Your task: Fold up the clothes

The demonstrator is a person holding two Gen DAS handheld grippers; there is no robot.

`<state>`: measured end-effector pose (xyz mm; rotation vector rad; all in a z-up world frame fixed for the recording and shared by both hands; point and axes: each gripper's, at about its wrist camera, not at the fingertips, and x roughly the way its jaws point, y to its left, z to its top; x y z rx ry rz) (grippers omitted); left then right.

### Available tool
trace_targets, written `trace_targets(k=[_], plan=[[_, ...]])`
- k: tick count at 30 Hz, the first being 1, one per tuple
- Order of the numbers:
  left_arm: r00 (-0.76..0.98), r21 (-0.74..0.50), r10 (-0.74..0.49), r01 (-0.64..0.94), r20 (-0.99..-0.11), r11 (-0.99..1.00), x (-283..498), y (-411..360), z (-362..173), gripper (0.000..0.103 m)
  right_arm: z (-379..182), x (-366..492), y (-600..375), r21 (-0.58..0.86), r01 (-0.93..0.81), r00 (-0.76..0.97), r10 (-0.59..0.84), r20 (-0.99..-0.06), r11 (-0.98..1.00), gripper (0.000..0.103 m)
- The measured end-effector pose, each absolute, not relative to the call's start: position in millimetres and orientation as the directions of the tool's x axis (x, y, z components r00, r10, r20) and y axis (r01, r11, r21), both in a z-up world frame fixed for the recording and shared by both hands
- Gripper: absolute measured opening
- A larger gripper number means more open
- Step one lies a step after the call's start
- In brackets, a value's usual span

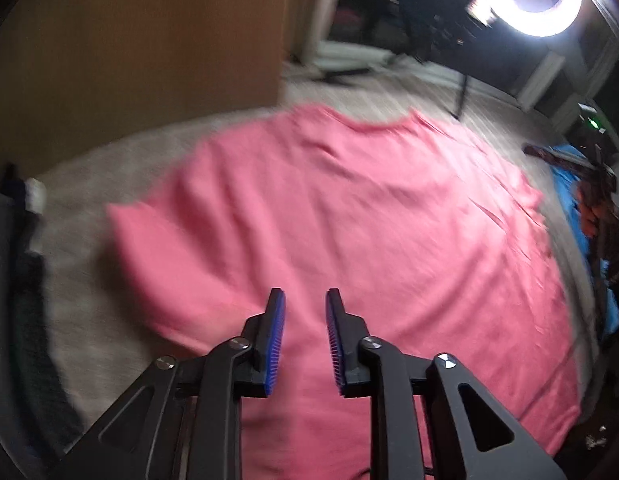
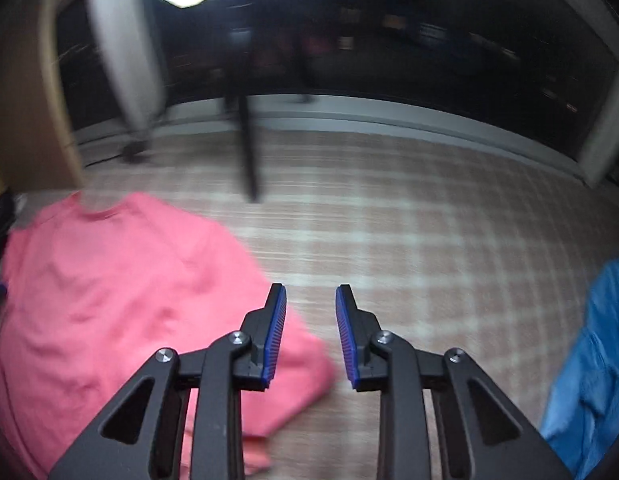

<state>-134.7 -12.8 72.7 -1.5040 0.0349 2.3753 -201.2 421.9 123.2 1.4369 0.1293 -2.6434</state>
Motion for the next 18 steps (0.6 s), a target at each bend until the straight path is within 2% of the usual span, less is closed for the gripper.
trace_targets(k=[3,12,16,18], plan=[[-0.428,-0.117,0.198,-0.208,-0.882,-0.971,-152.6,-45.5,83.3,0.038,116.9,-206.6,398.8,-0.052,0.215,-0.516,-0.068,-0.854,-0.975,0.033],[-0.388,-0.106,0.119,-0.056,-0.914,-0.993,-181.3,-93.2,62.4,0.043,130.9,-191.3,417.0,0.042,0.182,-0.490,-0.127,-0.862,-0.982,0.033],[-0.353,-0.118,0.124,-0.038,-0.927,-0.992,-185.5,-94.6,48.2,0.043,134.6,-177.1,424.4,0.049,0.171,-0.487,-0.128,-0.864,-0.984,0.033],[-0.331,-0.105,0.126,-0.082,-0.935,-0.991,-185.2,-83.4,43.7,0.035,136.2,-168.8,425.1,0.050,0.170,-0.490,-0.129,-0.862,-0.984,0.033]])
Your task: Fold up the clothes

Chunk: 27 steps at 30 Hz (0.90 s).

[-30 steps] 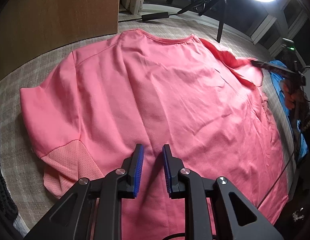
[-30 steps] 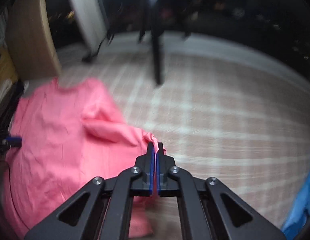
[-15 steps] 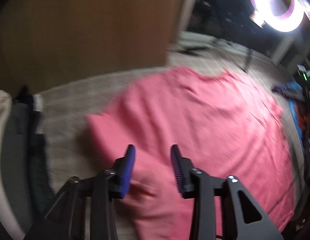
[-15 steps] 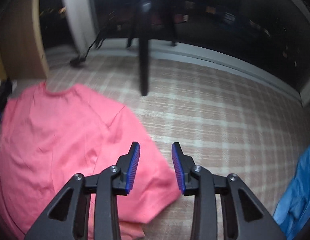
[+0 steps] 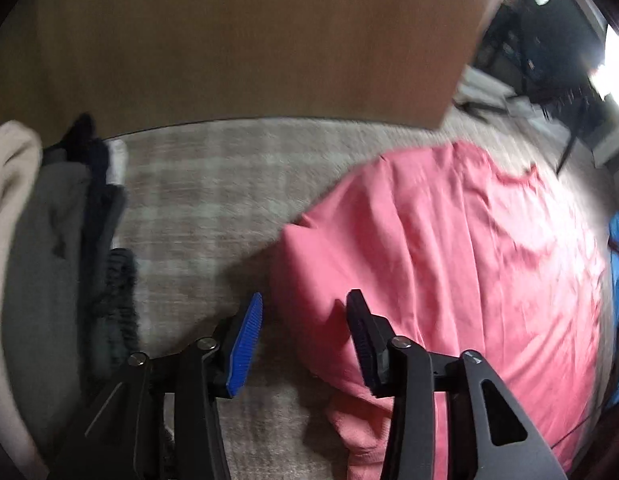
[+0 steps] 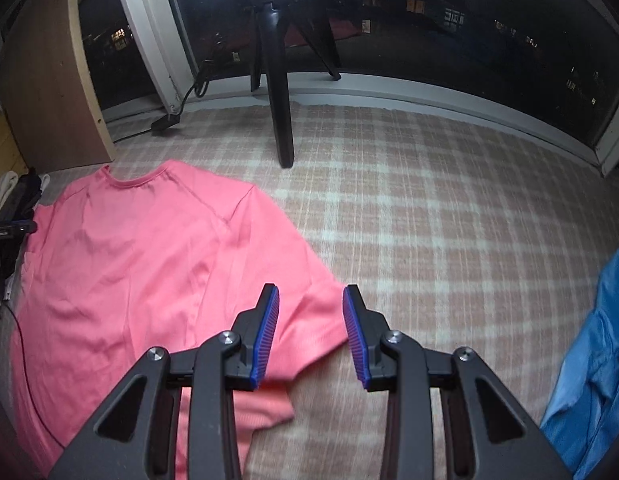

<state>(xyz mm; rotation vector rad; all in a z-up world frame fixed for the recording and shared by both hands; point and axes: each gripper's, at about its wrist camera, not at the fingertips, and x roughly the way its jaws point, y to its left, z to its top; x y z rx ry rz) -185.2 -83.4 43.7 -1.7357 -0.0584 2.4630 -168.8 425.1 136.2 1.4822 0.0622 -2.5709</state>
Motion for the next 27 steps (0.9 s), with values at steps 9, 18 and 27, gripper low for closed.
trace_targets(k=[9,18,27], plan=[[-0.403,-0.285,0.393,-0.302,-0.826,-0.910,-153.1,-44.0,92.3,0.052,138.8,-148.6,422.8,0.055,0.173,-0.485,-0.134,-0.864,-0.983,0.033],[-0.351,-0.101,0.164,-0.192,-0.922,-0.976,-146.1,-68.5,39.9,0.050,129.8,-135.8,430.7,0.069,0.159,-0.467,-0.136,-0.874,-0.985,0.033],[-0.430,0.062,0.000,-0.129,-0.903,-0.990,-129.1,-59.2,39.5,0.010,115.2,-136.1,436.9,0.050,0.148,-0.437,-0.110,-0.892,-0.988,0.033]])
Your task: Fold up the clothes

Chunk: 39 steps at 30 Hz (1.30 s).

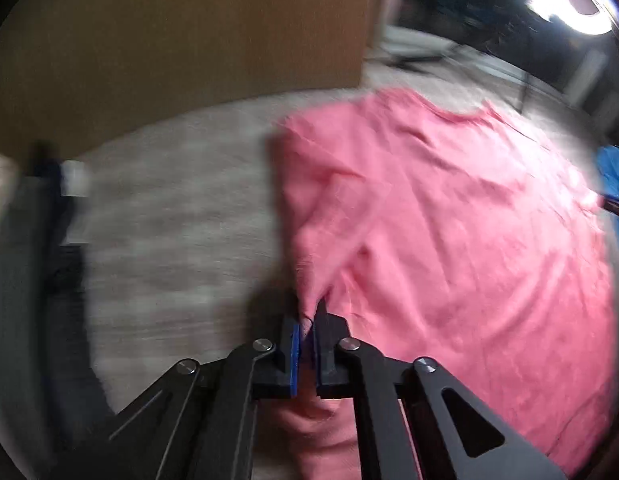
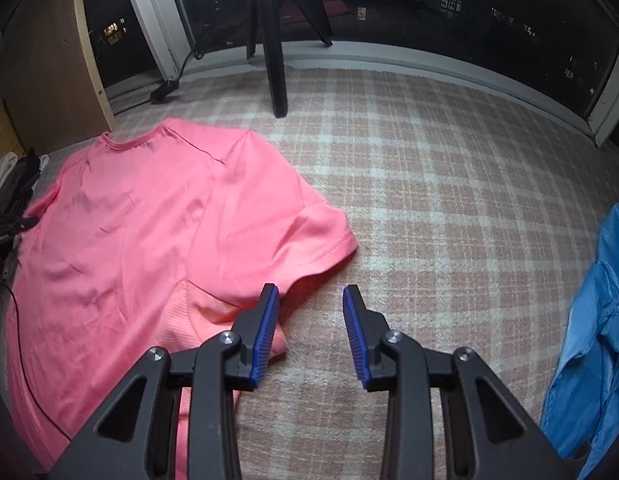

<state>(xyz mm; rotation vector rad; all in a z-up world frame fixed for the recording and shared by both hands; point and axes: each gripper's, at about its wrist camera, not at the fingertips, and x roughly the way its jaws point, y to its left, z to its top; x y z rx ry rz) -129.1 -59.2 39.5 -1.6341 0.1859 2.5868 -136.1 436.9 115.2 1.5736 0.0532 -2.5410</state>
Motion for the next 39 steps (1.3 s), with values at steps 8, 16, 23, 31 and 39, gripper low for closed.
trace_targets(k=[8,16,23,31,39], plan=[[-0.449,0.198,-0.232,0.121,-0.863,-0.973,-120.6,-101.4,51.3,0.051,109.3,-137.0,443.7,0.063,0.128,-0.426,-0.112,-0.898,-0.990,0.033],[-0.457,0.163,-0.157,0.025,-0.876,-0.986,-115.0,-91.3,41.5,0.052,110.4,-125.0,461.8,0.129,0.076,-0.429,-0.149,-0.891,-0.989,0.033],[-0.460,0.103,-0.065,-0.057,-0.885,-0.993,-79.0,-80.6,51.4,0.052,99.6,-110.0,465.9,0.240,0.071,-0.414,-0.247,-0.876,-0.968,0.033],[-0.463,0.078,-0.037,-0.070,-0.886,-0.994,-59.9,-65.8,67.9,0.052,98.3,-105.4,446.5,0.183,0.042,-0.427,-0.183,-0.885,-0.982,0.003],[-0.495,-0.006,0.061,-0.113,-0.867,-0.994,6.1,-88.9,104.0,0.052,143.7,-53.8,476.4,0.331,-0.075,-0.465,-0.260,-0.846,-0.941,0.024]])
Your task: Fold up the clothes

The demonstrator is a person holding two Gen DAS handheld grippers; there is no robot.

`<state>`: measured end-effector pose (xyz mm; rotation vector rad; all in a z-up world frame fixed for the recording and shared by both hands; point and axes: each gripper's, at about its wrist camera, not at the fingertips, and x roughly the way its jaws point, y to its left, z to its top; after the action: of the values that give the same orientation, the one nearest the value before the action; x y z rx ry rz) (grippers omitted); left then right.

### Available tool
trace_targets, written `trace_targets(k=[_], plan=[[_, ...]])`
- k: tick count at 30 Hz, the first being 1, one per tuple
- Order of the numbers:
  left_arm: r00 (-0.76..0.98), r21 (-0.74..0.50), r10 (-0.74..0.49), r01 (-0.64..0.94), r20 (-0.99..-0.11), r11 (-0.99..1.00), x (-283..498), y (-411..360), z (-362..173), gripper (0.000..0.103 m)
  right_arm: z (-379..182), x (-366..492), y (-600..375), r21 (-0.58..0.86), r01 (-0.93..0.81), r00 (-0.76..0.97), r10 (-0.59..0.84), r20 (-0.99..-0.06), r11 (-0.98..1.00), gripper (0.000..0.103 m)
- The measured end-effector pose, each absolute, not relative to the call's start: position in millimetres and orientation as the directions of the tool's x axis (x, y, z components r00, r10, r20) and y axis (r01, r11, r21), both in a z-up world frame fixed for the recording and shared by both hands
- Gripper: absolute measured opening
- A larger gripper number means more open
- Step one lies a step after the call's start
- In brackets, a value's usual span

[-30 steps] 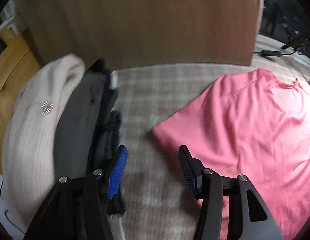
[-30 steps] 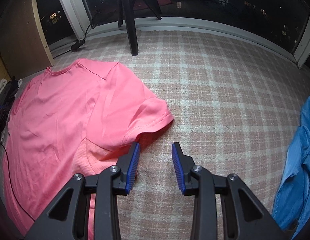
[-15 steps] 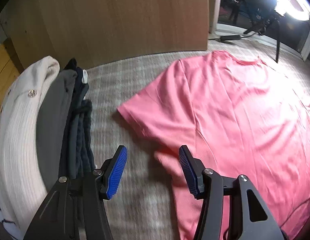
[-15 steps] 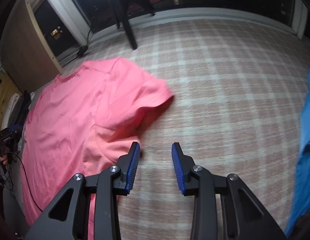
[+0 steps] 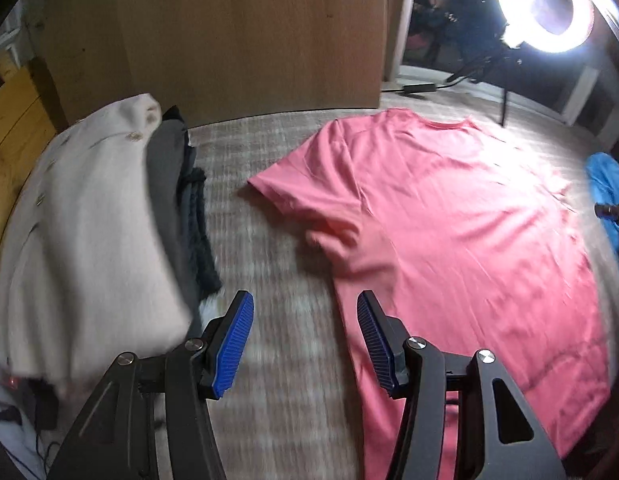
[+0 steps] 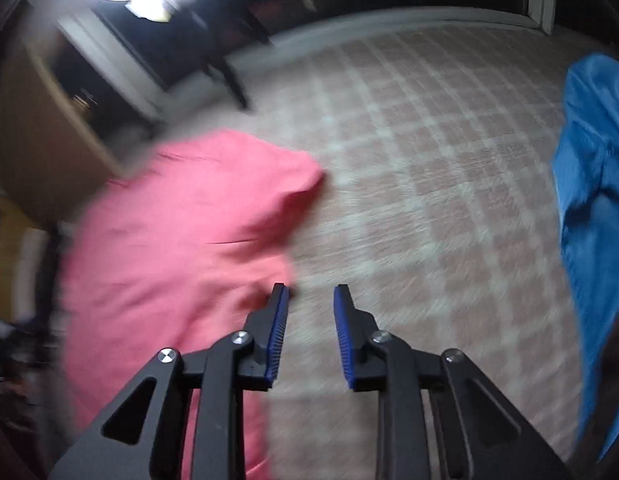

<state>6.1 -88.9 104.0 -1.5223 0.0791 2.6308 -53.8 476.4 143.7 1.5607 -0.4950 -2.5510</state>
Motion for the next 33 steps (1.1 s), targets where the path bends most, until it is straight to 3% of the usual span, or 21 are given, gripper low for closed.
trace_targets(k=[4,8,13,19,23,31,33], plan=[[-0.464,-0.047,0.114,-0.154,-0.878,-0.987,60.7,-103.3,110.3,0.052,172.3,19.8,465.8,0.283,0.002,-0.467,-0.252,-0.848,-0.959,0.024],[-0.385,-0.129,0.175,-0.143,-0.906,-0.981,126.9,-118.9,97.9,0.052,160.5,104.6,457.7,0.208,0.013,-0.385,-0.197,-0.901,-0.978,0.024],[-0.336,-0.256,0.269,-0.085,-0.903,-0.963,207.7,-115.6,82.7,0.052,135.1,183.5,465.8,0.271,-0.044,-0.318,-0.243,-0.916,-0.962,0.024],[-0.307,-0.281,0.286,-0.059,-0.908,-0.958,260.9,-83.6,56.3,0.052,110.7,221.8,455.0,0.256,0.015,-0.285,-0.249,-0.925,-0.967,0.024],[-0.305,-0.225,0.242,-0.090,-0.921,-0.970,271.3,-64.4,42.7,0.049,103.4,236.0,455.9,0.240,0.039,-0.300,-0.241,-0.923,-0.970,0.024],[-0.308,-0.260,0.267,-0.065,-0.913,-0.963,270.5,-60.3,22.8,0.016,93.4,253.0,444.8,0.243,0.123,-0.315,-0.270,-0.910,-0.962,0.024],[-0.314,-0.266,0.274,-0.066,-0.909,-0.962,271.2,-60.2,21.8,0.001,93.5,256.4,443.0,0.247,0.139,-0.323,-0.279,-0.904,-0.959,0.024]])
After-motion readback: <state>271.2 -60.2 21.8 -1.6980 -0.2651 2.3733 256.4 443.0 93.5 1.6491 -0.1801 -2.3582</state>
